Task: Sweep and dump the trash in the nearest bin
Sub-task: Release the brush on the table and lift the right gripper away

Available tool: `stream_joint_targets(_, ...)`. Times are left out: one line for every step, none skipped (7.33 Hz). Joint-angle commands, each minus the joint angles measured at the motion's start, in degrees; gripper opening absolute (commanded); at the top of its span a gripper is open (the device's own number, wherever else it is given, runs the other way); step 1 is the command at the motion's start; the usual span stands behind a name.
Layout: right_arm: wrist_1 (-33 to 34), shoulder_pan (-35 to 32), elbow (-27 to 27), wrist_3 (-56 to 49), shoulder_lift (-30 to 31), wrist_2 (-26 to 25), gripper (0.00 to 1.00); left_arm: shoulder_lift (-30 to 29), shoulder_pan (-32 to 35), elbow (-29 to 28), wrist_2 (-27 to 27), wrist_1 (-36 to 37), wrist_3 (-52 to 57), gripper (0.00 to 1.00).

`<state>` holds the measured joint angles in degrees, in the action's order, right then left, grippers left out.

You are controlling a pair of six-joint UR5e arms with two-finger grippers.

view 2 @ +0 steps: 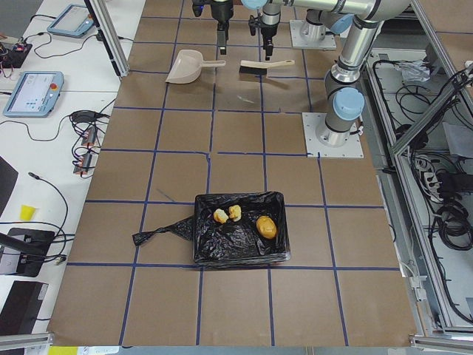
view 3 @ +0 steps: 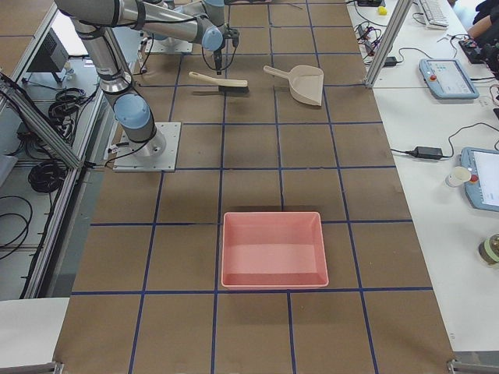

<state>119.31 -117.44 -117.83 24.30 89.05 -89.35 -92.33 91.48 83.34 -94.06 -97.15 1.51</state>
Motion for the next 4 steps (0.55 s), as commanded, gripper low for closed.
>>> stream_joint_targets(-7.03, 7.55, 8.1, -2.59, 0.33, 0.15, 0.96, 0.05, 0.1, -0.19, -0.07, -0.06, -0.28, 1.0)
stream_joint_targets(-11.43, 10.27, 12.06, -4.07, 0.07, 0.06, 1.0, 0.13, 0.1, -0.19, -0.15, -0.06, -0.28, 1.0)
stream_joint_targets(-13.56, 12.74, 14.1, -7.48, -0.19, 0.49, 1.0, 0.13, 0.1, -0.19, -0.15, -0.06, -0.28, 1.0)
stream_joint_targets(-14.19, 15.37, 15.34, -8.21, -0.19, 0.85, 1.0, 0.13, 0.1, 0.07, -0.15, -0.06, -0.37, 1.0)
